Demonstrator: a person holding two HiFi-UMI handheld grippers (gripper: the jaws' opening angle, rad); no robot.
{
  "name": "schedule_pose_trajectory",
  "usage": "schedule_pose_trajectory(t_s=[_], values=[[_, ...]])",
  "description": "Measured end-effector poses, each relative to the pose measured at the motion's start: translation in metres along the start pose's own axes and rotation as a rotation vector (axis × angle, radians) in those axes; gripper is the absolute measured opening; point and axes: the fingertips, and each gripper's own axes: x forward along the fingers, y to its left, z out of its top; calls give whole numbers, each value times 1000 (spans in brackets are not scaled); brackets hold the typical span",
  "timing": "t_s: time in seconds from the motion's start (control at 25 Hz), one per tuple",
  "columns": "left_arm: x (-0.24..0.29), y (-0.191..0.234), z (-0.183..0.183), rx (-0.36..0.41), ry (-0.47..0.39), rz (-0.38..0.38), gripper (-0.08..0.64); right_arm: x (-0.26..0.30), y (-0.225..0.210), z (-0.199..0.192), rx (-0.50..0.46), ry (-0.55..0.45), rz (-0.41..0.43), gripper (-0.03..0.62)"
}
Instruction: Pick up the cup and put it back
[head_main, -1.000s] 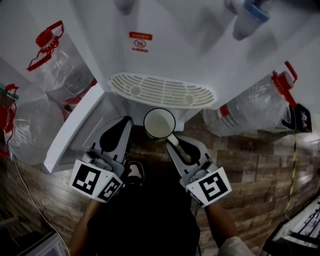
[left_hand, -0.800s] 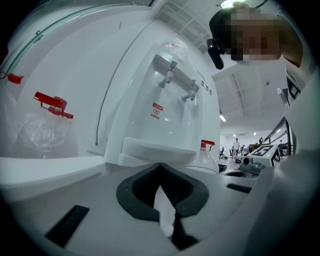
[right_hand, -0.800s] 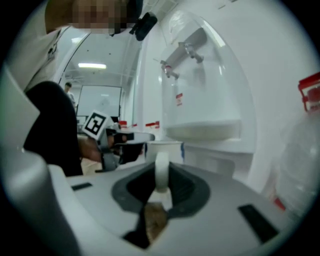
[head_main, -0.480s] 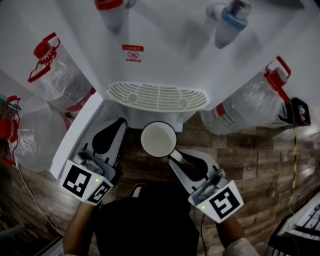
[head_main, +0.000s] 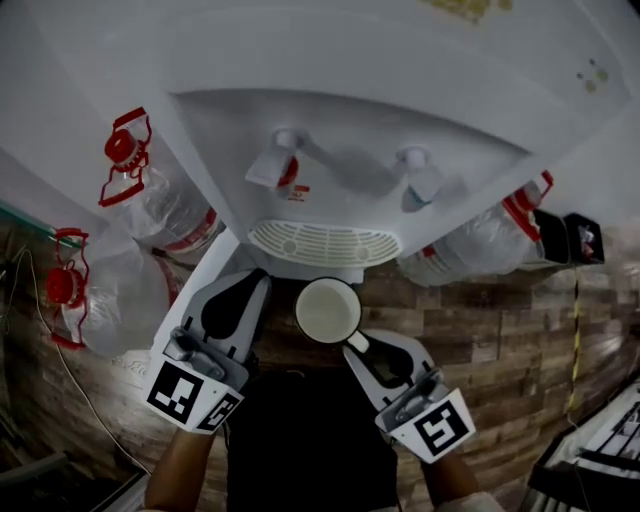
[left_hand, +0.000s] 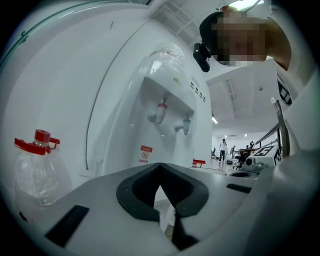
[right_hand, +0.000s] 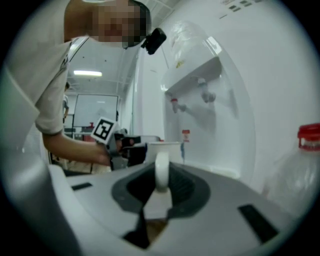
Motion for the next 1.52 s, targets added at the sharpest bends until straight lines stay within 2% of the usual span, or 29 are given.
schedule_pose_trajectory(t_s=[0.4, 0.92, 1.28, 1.52], values=[[-9, -59, 130, -55, 33, -24, 8, -39, 23, 143, 21, 14, -23, 72], [-17, -125, 341, -81, 45, -40, 8, -87, 48, 361, 70, 3, -60, 72], [-32, -171, 447, -81, 0, -35, 8, -118, 66, 466, 59, 11, -60, 72], [-48, -195, 493, -84, -37, -27, 8, -138, 79, 512, 54, 14, -82, 72]])
